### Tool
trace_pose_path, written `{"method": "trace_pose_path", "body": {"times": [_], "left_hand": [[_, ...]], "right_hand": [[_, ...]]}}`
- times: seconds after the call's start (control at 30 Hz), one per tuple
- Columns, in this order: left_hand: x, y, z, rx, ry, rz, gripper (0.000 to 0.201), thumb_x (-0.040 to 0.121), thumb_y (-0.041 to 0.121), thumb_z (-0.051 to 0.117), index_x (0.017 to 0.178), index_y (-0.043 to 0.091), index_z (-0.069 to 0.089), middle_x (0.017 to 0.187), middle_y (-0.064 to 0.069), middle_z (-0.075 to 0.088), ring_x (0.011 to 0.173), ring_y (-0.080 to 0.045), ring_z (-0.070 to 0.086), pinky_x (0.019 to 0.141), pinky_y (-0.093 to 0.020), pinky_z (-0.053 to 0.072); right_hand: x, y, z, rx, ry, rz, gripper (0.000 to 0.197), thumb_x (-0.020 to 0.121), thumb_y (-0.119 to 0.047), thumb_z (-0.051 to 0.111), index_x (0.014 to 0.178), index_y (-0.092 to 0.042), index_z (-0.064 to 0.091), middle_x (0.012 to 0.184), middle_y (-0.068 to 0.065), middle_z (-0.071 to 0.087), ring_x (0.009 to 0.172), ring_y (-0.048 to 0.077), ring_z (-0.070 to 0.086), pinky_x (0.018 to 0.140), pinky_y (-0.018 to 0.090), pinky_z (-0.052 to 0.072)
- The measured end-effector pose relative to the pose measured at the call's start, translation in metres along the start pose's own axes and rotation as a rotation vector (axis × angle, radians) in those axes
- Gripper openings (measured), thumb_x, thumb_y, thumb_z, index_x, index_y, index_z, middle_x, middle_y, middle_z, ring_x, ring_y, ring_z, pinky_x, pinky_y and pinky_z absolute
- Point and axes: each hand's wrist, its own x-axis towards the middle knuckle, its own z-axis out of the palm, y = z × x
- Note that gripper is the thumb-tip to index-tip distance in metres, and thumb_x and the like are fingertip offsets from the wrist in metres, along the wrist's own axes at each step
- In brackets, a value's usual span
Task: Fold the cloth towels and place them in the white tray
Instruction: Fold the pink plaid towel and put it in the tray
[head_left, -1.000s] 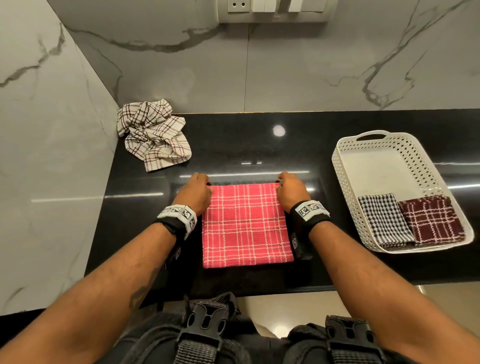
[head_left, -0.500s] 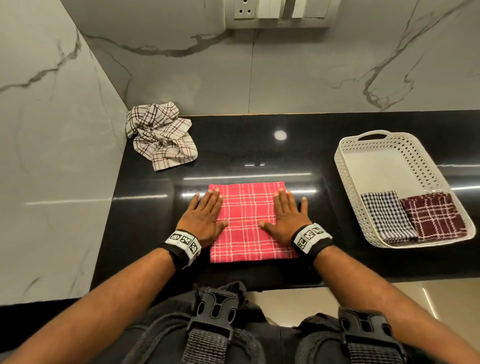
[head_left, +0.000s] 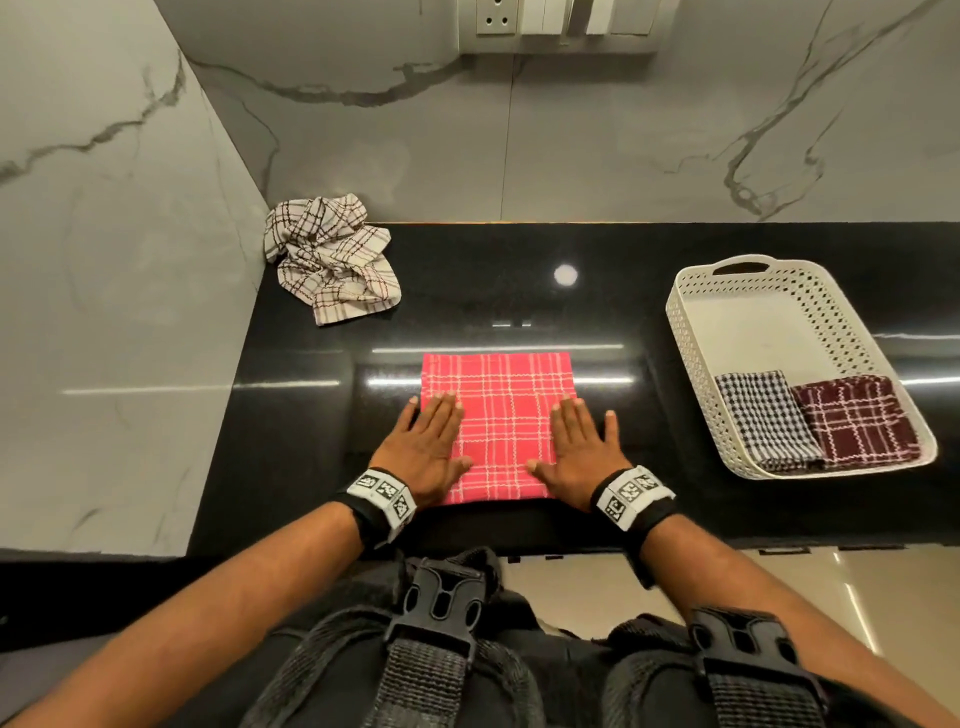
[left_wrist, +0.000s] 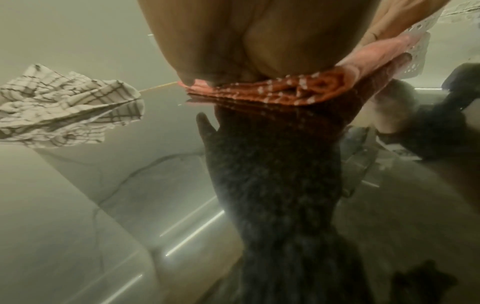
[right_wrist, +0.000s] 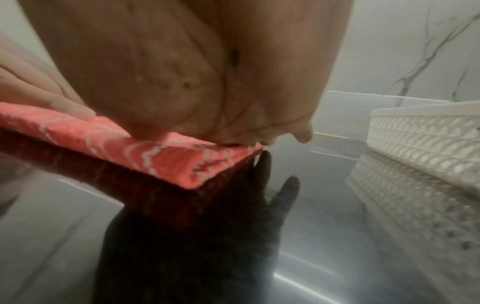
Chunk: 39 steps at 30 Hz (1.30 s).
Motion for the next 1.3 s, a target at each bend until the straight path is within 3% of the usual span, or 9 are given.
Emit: {"method": "trace_pose_path", "body": {"times": [0.13,0.33,0.6,0.73,0.83,0.9,1.0,1.1,1.3], "left_hand": [[-0.017,-0.002,-0.007,0.039,0.018,-0.043,0.076,0.101,0.053,0.019,0.157,0.005,0.002,0.166,-0.013,-0.006,0.153,-0.027,-0.009,0.122,-0.049,-0.008],[-0.001,0.059,-0.011,-0.12,0.127,0.066,0.063,0.104,0.041,0.023,0.158,0.012,0.01,0.167,-0.009,0.002,0.154,-0.022,-0.002,0.124,-0.044,-0.002],[-0.046,0.043,0.053,-0.13,0.212,-0.056,0.083,0.096,0.062,0.013,0.158,0.007,0.012,0.165,-0.015,0.01,0.153,-0.029,0.003,0.123,-0.047,0.002],[-0.074,0.049,0.069,-0.1,0.241,0.003,0.093,0.095,0.071,0.011,0.156,0.002,0.014,0.163,-0.021,0.011,0.151,-0.034,0.006,0.12,-0.048,0.004],[-0.097,0.062,0.081,-0.073,0.236,0.017,0.1,0.089,0.071,0.038,0.156,0.001,0.013,0.163,-0.021,0.008,0.152,-0.036,0.006,0.12,-0.051,0.009],[-0.112,0.072,0.086,-0.072,0.277,0.026,0.09,0.084,0.039,0.061,0.155,0.003,0.019,0.162,-0.021,0.02,0.15,-0.035,0.016,0.12,-0.05,0.015],[-0.123,0.067,0.09,-0.161,0.42,0.112,0.084,0.061,0.009,0.076,0.139,0.008,0.046,0.144,-0.016,0.051,0.132,-0.032,0.045,0.113,-0.045,0.033],[-0.128,0.054,0.084,-0.372,0.5,0.19,0.069,0.05,0.003,0.083,0.116,0.012,0.065,0.129,-0.011,0.062,0.118,-0.027,0.057,0.103,-0.04,0.046],[-0.136,0.048,0.053,-0.78,0.407,-0.097,0.025,0.088,0.013,0.063,0.109,0.026,0.065,0.098,0.002,0.07,0.088,-0.016,0.065,0.082,-0.032,0.051]], "right_hand": [[-0.013,0.009,-0.005,0.01,-0.013,0.107,0.097,0.093,-0.07,0.025,0.155,-0.006,-0.013,0.162,0.016,-0.02,0.15,0.03,-0.021,0.114,0.063,-0.018],[-0.016,-0.05,-0.003,0.231,0.17,-0.151,0.067,0.101,-0.03,0.035,0.157,-0.007,0.005,0.166,0.013,-0.005,0.153,0.026,-0.008,0.121,0.056,-0.001],[-0.039,0.008,0.056,0.141,0.236,-0.182,0.083,0.094,-0.061,0.01,0.157,-0.011,-0.012,0.164,0.009,-0.019,0.15,0.021,-0.021,0.12,0.044,-0.016],[-0.065,0.017,0.072,0.088,0.193,-0.251,0.097,0.092,-0.073,0.02,0.153,-0.012,-0.024,0.157,0.008,-0.034,0.147,0.025,-0.03,0.117,0.051,-0.019],[-0.084,0.02,0.09,0.013,0.193,-0.281,0.114,0.086,-0.075,0.042,0.152,-0.013,-0.027,0.155,0.008,-0.037,0.144,0.027,-0.033,0.116,0.054,-0.019],[-0.095,0.024,0.108,-0.041,0.279,-0.288,0.111,0.087,-0.039,0.066,0.154,-0.014,-0.019,0.16,0.01,-0.025,0.147,0.028,-0.024,0.117,0.055,-0.014],[-0.111,0.033,0.133,0.013,0.409,-0.316,0.105,0.076,0.001,0.067,0.158,-0.015,0.004,0.165,0.011,0.005,0.152,0.028,-0.001,0.118,0.053,-0.003],[-0.118,0.045,0.137,0.198,0.48,-0.383,0.075,0.086,-0.014,0.062,0.154,-0.018,0.029,0.162,0.003,0.025,0.151,0.02,0.018,0.123,0.048,0.005],[-0.127,0.051,0.105,0.701,0.492,-0.396,0.029,0.1,-0.025,0.049,0.125,-0.027,0.064,0.128,-0.022,0.059,0.121,-0.006,0.048,0.116,0.04,0.028]]}}
